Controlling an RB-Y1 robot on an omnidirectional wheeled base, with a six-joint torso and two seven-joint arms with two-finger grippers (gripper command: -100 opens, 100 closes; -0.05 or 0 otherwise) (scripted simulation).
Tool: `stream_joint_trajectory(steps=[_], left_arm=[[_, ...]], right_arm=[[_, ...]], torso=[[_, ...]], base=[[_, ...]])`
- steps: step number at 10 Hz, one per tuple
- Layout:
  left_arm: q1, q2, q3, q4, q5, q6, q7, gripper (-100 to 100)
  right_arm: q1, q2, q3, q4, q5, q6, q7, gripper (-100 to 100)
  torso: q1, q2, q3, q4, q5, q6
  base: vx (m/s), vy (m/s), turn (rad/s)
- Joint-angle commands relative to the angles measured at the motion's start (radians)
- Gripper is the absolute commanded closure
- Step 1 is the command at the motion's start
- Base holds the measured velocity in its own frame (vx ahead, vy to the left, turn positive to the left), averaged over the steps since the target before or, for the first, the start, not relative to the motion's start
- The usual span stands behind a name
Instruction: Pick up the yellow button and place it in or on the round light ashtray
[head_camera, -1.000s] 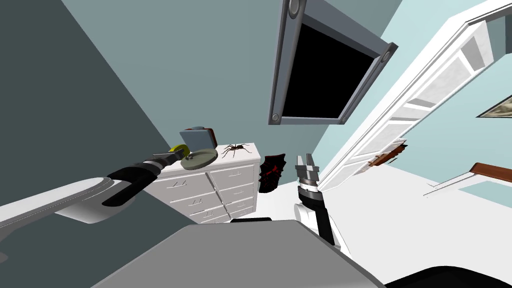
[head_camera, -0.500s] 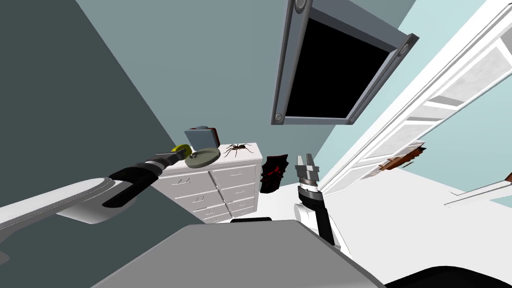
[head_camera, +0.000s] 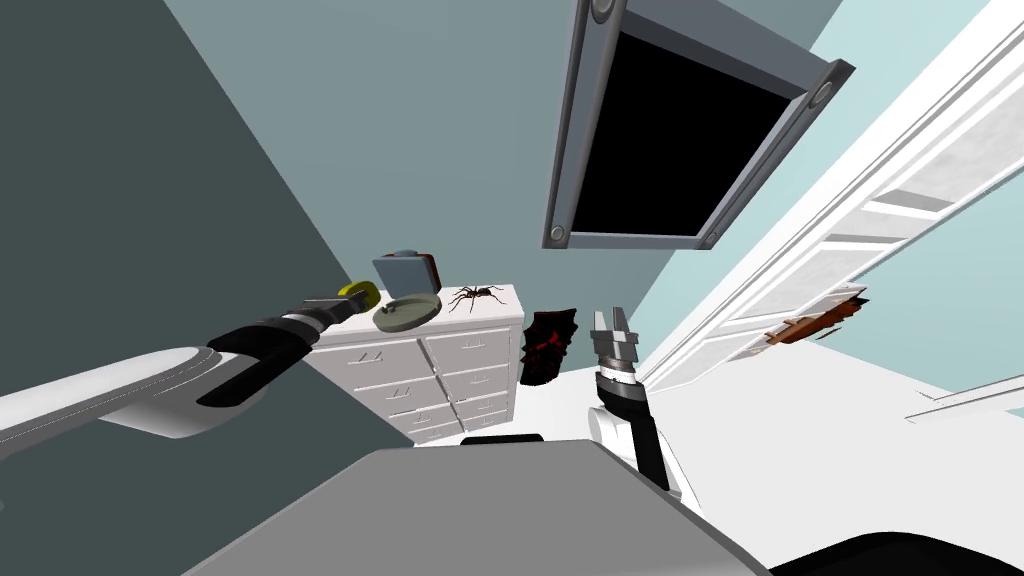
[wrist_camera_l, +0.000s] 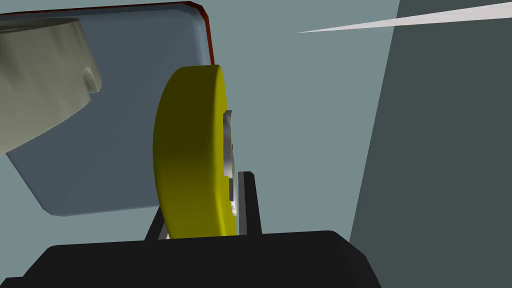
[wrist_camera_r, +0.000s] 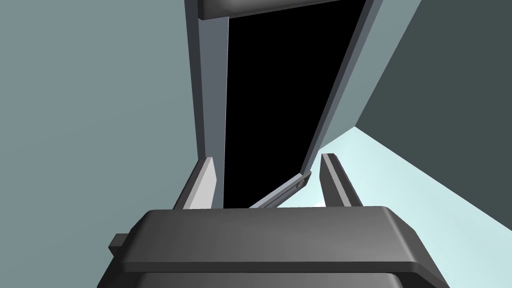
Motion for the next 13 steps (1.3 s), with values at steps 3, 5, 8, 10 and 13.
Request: stream_joint_trajectory(steps=[3, 5, 8, 10, 13], left_arm=[[0.013, 0.040, 0.063, -0.007, -0.002, 0.014, 0.012, 100], [0.027, 0.081, 0.124, -0.011, -0.002, 0.027, 0.025, 100], [0.055, 0.134, 0.184, -0.031, 0.014, 0.046, 0.048, 100], [0.074, 0.164, 0.198, -0.058, 0.036, 0.060, 0.064, 100], [0.098, 0.194, 0.188, -0.104, 0.076, 0.087, 0.075, 100]], right_arm=[[0.000, 0.000, 0.000, 0.000, 0.000, 0.000, 0.000, 0], [0.000, 0.000, 0.000, 0.000, 0.000, 0.000, 0.000, 0], [0.000, 0.000, 0.000, 0.000, 0.000, 0.000, 0.000, 0], [0.000, 0.000, 0.000, 0.000, 0.000, 0.000, 0.000, 0], [0.000, 0.000, 0.000, 0.000, 0.000, 0.000, 0.000, 0]], torso=[[-0.001, 0.001, 0.001, 0.001, -0.001, 0.000], [-0.002, 0.002, 0.002, 0.001, -0.002, 0.000], [-0.007, 0.001, 0.002, 0.002, -0.004, 0.001], [-0.009, -0.002, -0.001, 0.001, -0.004, 0.002], [-0.006, -0.005, -0.003, -0.001, -0.003, 0.003]], base=[[-0.037, -0.038, 0.049], [-0.043, -0.057, 0.083], [-0.012, -0.075, 0.076], [0.028, -0.094, 0.080], [0.041, -0.053, 0.038]])
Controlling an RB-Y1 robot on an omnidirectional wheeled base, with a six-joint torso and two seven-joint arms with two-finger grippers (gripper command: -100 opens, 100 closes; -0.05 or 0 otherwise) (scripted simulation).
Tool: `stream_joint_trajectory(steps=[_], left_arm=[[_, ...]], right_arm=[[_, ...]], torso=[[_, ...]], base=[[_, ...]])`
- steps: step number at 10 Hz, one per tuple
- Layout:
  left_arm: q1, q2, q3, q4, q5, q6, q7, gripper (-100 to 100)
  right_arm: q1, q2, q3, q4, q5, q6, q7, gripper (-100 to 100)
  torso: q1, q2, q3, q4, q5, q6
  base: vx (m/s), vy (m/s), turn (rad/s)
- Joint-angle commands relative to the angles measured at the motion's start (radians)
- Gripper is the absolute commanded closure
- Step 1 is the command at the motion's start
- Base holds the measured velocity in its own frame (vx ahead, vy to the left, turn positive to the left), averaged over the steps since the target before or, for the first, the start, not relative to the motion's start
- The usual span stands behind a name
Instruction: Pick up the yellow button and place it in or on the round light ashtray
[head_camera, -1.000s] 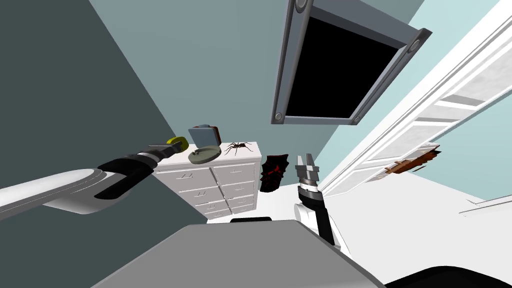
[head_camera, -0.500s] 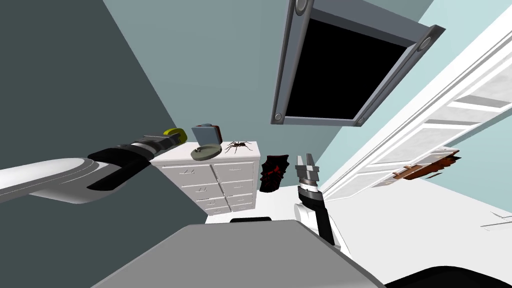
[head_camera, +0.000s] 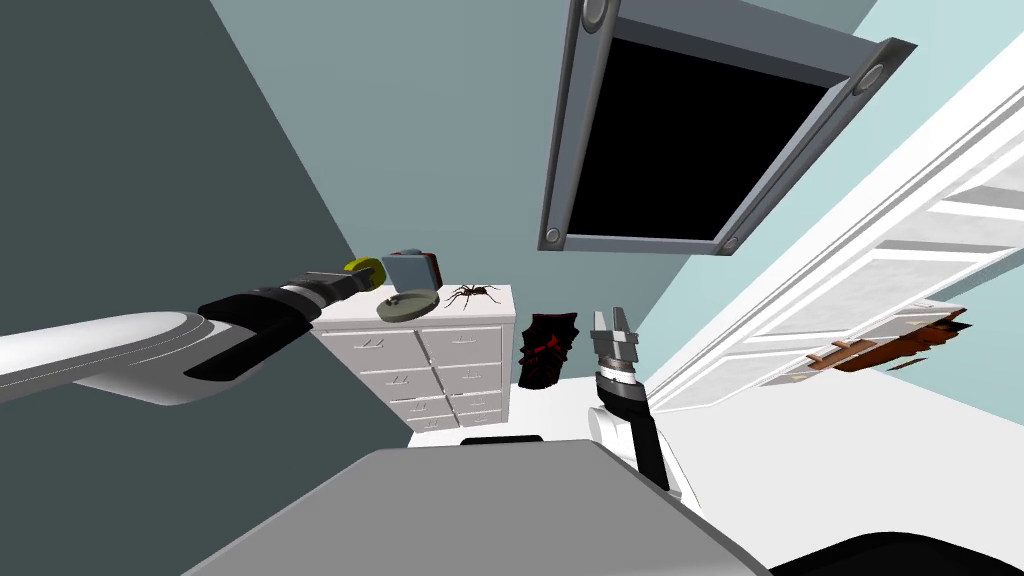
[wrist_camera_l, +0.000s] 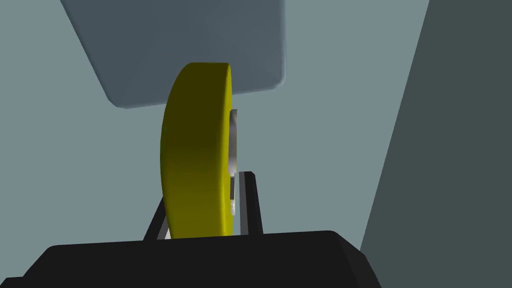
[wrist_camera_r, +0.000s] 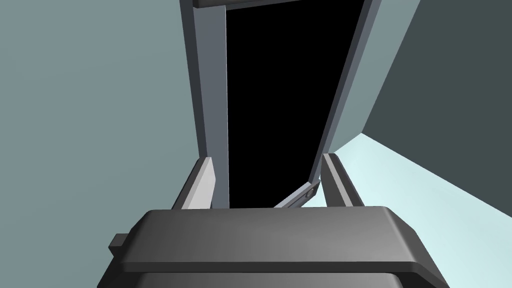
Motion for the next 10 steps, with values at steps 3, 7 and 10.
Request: stream_joint_trajectory(steps=[3, 7, 10], left_arm=[[0.035, 0.029, -0.029, -0.066, 0.063, 0.043, 0.002, 100], [0.045, 0.035, -0.050, -0.093, 0.078, 0.060, 0.001, 100], [0.046, 0.036, -0.051, -0.095, 0.080, 0.061, 0.001, -100]], right_arm=[[0.000, 0.000, 0.000, 0.000, 0.000, 0.000, 0.000, 0], [0.000, 0.000, 0.000, 0.000, 0.000, 0.000, 0.000, 0], [0.000, 0.000, 0.000, 0.000, 0.000, 0.000, 0.000, 0]], torso=[[0.001, -0.001, -0.001, -0.001, 0.001, 0.001], [0.005, -0.001, -0.001, -0.001, 0.002, 0.000], [0.007, 0.001, 0.000, 0.000, 0.003, 0.000]], base=[[0.051, -0.057, 0.035], [0.027, -0.029, 0.012], [0.000, 0.000, 0.000]])
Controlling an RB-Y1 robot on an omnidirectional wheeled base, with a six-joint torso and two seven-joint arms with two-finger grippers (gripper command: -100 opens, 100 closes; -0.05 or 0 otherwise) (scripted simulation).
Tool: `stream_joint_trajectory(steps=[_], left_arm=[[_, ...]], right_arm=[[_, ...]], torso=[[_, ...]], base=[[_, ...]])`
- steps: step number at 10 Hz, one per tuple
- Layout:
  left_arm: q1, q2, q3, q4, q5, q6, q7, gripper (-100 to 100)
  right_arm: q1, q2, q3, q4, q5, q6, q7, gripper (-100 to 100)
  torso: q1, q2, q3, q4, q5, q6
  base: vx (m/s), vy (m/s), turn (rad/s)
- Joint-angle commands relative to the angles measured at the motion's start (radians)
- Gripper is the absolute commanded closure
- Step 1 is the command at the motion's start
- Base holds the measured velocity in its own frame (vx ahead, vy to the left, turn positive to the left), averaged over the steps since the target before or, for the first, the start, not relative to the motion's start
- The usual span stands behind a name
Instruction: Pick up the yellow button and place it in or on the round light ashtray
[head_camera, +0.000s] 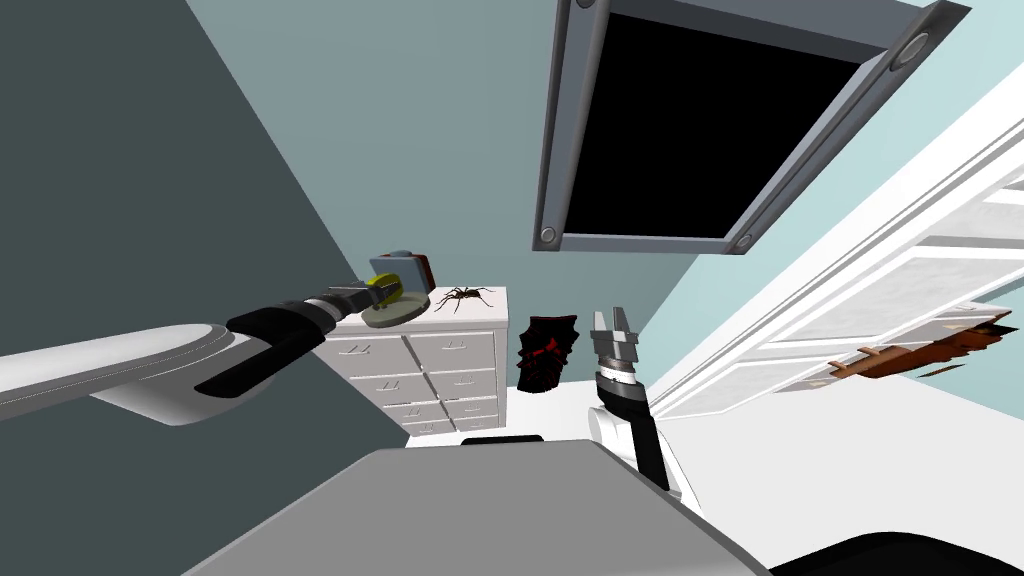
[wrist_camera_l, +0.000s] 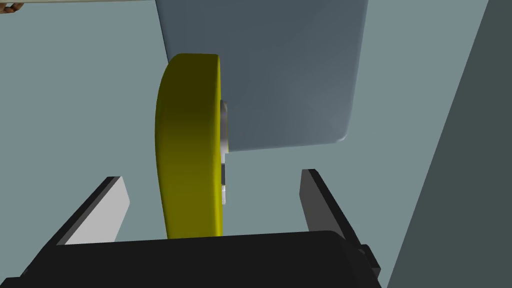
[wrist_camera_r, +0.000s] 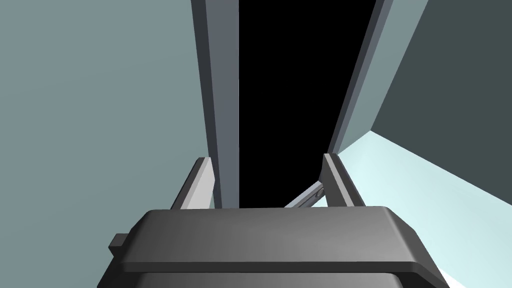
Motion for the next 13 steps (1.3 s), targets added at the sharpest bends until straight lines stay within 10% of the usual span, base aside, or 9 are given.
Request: stream_joint_trajectory(steps=[1, 2, 3, 4, 13], left_arm=[[0.000, 0.000, 0.000, 0.000, 0.000, 0.000, 0.000, -100], [0.000, 0.000, 0.000, 0.000, 0.000, 0.000, 0.000, -100], [0.000, 0.000, 0.000, 0.000, 0.000, 0.000, 0.000, 0], [0.003, 0.050, 0.038, -0.004, 0.044, 0.011, 0.006, -100], [0.014, 0.249, 0.188, -0.020, 0.222, 0.056, 0.030, -100]], right_arm=[[0.000, 0.000, 0.000, 0.000, 0.000, 0.000, 0.000, 0], [0.000, 0.000, 0.000, 0.000, 0.000, 0.000, 0.000, 0], [0.000, 0.000, 0.000, 0.000, 0.000, 0.000, 0.000, 0], [0.000, 0.000, 0.000, 0.000, 0.000, 0.000, 0.000, 0], [0.000, 0.000, 0.000, 0.000, 0.000, 0.000, 0.000, 0]], torso=[[0.000, 0.000, 0.000, 0.000, 0.000, 0.000], [0.000, 0.000, 0.000, 0.000, 0.000, 0.000], [0.000, 0.000, 0.000, 0.000, 0.000, 0.000], [0.000, 0.000, 0.000, 0.000, 0.000, 0.000], [0.001, -0.001, -0.001, 0.000, 0.000, 0.000]], base=[[0.000, 0.000, 0.000], [0.000, 0.000, 0.000], [0.000, 0.000, 0.000], [0.010, 0.015, 0.159], [0.019, 0.014, 0.112]])
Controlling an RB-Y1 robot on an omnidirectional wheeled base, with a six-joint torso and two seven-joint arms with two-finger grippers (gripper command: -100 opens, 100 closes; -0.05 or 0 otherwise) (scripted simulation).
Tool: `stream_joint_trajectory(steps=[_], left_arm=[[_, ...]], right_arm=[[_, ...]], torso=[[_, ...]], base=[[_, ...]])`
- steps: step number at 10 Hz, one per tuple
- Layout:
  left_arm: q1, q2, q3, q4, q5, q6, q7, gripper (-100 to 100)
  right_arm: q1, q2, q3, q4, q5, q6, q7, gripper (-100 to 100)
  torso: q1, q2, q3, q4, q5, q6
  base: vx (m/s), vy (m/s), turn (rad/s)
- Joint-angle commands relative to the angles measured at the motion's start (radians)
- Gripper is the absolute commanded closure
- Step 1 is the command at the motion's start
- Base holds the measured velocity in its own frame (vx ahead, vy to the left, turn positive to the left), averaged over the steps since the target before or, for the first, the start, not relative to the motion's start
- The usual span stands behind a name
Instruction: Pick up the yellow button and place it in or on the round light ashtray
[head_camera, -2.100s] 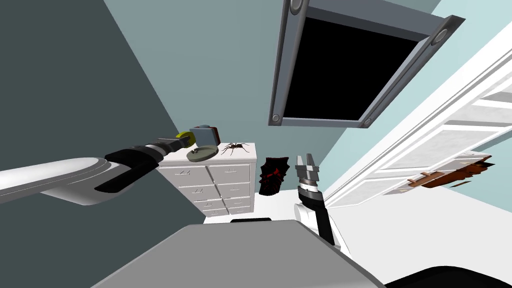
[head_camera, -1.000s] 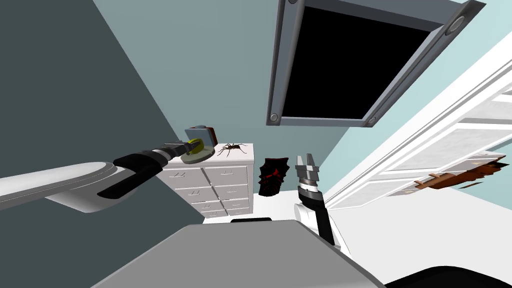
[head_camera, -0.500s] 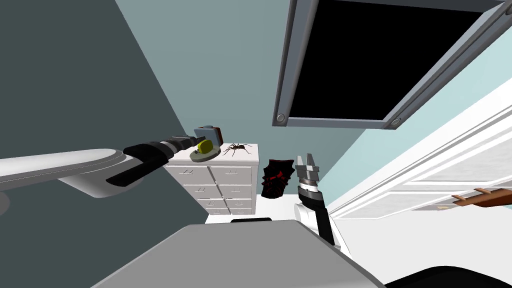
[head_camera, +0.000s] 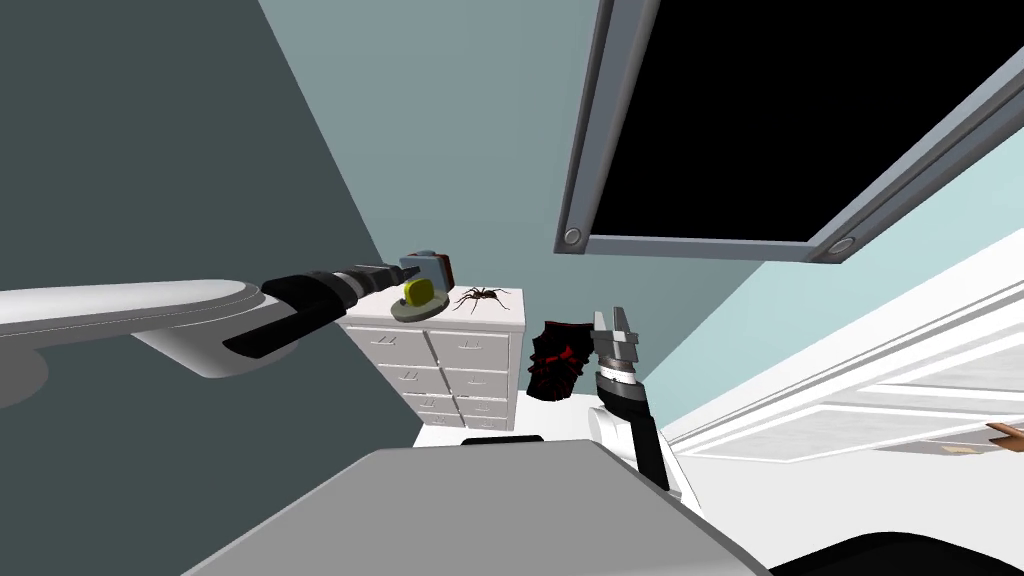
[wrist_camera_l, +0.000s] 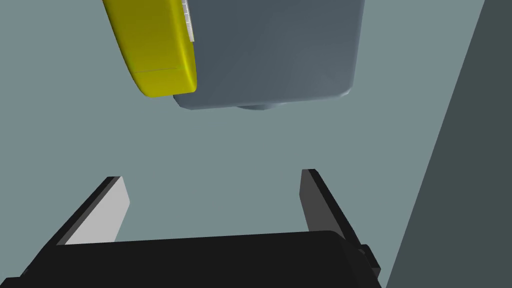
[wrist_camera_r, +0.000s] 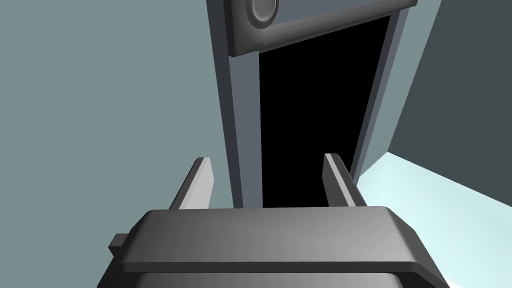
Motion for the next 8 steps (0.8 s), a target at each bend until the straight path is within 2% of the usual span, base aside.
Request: stream_joint_trajectory(steps=[1, 2, 3, 8], left_arm=[[0.007, 0.008, 0.026, -0.006, 0.029, 0.002, -0.011, -100], [0.003, 0.009, 0.015, -0.004, 0.018, 0.005, -0.001, -100], [0.004, 0.009, 0.018, -0.005, 0.020, 0.006, -0.003, 0], [0.004, 0.009, 0.017, -0.005, 0.020, 0.006, -0.003, 0]], right_arm=[[0.000, 0.000, 0.000, 0.000, 0.000, 0.000, 0.000, 0], [0.000, 0.000, 0.000, 0.000, 0.000, 0.000, 0.000, 0], [0.000, 0.000, 0.000, 0.000, 0.000, 0.000, 0.000, 0], [0.000, 0.000, 0.000, 0.000, 0.000, 0.000, 0.000, 0]], torso=[[0.000, 0.000, 0.000, 0.000, 0.000, 0.000], [0.000, 0.000, 0.000, 0.000, 0.000, 0.000], [0.000, 0.001, 0.001, 0.000, 0.000, 0.000], [-0.001, 0.002, 0.001, 0.000, 0.000, 0.000]], base=[[0.015, 0.008, 0.019], [0.000, 0.000, 0.000], [0.000, 0.000, 0.000], [0.000, 0.000, 0.000]])
